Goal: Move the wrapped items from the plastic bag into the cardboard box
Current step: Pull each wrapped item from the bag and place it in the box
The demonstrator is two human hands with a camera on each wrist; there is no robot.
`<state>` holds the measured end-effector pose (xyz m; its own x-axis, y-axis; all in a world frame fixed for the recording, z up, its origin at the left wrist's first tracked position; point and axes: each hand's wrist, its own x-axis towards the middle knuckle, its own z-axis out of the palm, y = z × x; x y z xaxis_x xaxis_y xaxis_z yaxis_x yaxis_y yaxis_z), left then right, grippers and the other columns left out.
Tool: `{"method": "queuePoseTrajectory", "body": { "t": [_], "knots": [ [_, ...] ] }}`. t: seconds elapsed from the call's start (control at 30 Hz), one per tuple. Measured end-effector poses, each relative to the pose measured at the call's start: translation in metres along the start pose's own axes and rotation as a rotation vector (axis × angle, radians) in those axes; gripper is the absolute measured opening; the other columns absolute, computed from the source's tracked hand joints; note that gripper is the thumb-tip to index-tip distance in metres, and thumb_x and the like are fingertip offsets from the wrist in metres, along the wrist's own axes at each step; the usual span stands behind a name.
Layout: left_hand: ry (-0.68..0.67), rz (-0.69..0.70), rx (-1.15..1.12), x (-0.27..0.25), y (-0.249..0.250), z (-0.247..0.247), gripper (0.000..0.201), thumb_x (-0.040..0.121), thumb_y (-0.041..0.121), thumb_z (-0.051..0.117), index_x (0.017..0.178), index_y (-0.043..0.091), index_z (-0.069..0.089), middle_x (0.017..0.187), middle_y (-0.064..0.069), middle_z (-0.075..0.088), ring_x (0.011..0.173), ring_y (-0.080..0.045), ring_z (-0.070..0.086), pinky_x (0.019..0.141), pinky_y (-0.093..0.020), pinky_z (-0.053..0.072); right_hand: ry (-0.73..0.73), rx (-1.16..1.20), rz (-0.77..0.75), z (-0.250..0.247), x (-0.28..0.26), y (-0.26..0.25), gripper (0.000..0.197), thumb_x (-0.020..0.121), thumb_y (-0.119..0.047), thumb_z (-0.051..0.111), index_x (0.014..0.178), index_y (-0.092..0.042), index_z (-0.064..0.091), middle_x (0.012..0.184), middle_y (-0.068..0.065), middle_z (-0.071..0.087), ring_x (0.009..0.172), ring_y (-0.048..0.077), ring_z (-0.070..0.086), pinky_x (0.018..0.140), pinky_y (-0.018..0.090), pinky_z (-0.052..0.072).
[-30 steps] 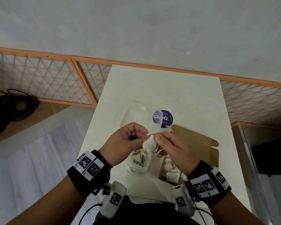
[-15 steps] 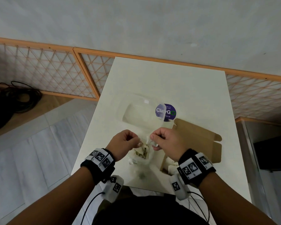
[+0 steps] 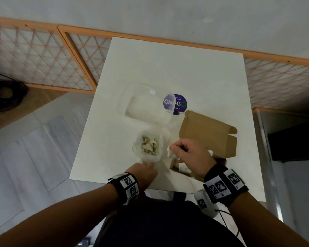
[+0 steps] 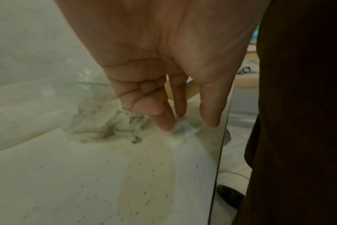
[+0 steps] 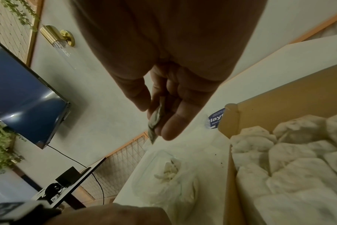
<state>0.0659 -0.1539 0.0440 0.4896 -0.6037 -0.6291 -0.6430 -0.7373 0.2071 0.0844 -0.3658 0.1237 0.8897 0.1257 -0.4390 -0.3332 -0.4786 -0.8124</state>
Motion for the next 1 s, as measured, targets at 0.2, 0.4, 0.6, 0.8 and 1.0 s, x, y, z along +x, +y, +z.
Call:
{"method": "queuePoseTrajectory", "body": {
  "t": [0.2,0.4,0.6,0.8,1.0],
  "knots": [
    [0.051,0.000,0.051,0.007,-0.003,0.011,0.029,0.101,0.013,0.048,0.130,0.011,0.053,0.131,-0.017,0.050,0.110,-0.037,0.058,0.078,-0.044,0.048,0.021,0.013,0.005,-0.007,-0.007,0.001,0.013,0.096,-0.039,0.063,0.096,-0.032,0.075,0.093,-0.002,0.075,0.088,0.018,0.072,0.083,0.050,0.062],
    [0.018,-0.036,-0.157,0.003,-0.005,0.000,0.023,0.097,0.025,0.056,0.118,0.020,0.062,0.124,-0.008,0.055,0.112,-0.031,0.059,0.081,-0.038,0.048,0.032,0.134,-0.035,-0.013,-0.003,0.007,0.029,0.102,-0.013,0.057,0.113,-0.038,0.067,0.089,-0.018,0.072,0.084,0.003,0.068,0.078,0.034,0.061],
    [0.201,-0.038,-1.131,-0.029,-0.016,-0.056,0.002,0.096,0.024,0.070,0.097,0.022,0.071,0.089,0.012,0.072,0.083,-0.008,0.066,0.083,-0.021,0.054,0.065,0.164,-0.039,-0.021,-0.002,0.005,0.027,0.102,-0.003,0.052,0.096,-0.028,0.059,0.088,-0.004,0.072,0.080,0.008,0.065,0.073,0.031,0.058],
    [0.153,0.154,-1.925,-0.046,-0.012,-0.110,0.008,0.090,0.009,0.070,0.094,0.016,0.071,0.095,-0.012,0.073,0.091,-0.028,0.070,0.084,-0.034,0.060,-0.019,0.223,0.001,-0.020,-0.010,-0.009,0.033,0.104,-0.006,0.051,0.106,-0.027,0.076,0.097,-0.006,0.078,0.087,0.010,0.071,0.078,0.028,0.059],
    [0.201,0.102,-2.107,-0.037,0.001,-0.127,0.013,0.086,0.007,0.066,0.098,0.011,0.066,0.101,-0.013,0.072,0.087,-0.023,0.073,0.081,-0.034,0.063,-0.079,0.518,-0.016,-0.030,-0.024,-0.022,0.031,0.105,-0.033,0.054,0.115,-0.015,0.077,0.104,0.011,0.078,0.094,0.025,0.072,0.089,0.043,0.060]
  ]
}}
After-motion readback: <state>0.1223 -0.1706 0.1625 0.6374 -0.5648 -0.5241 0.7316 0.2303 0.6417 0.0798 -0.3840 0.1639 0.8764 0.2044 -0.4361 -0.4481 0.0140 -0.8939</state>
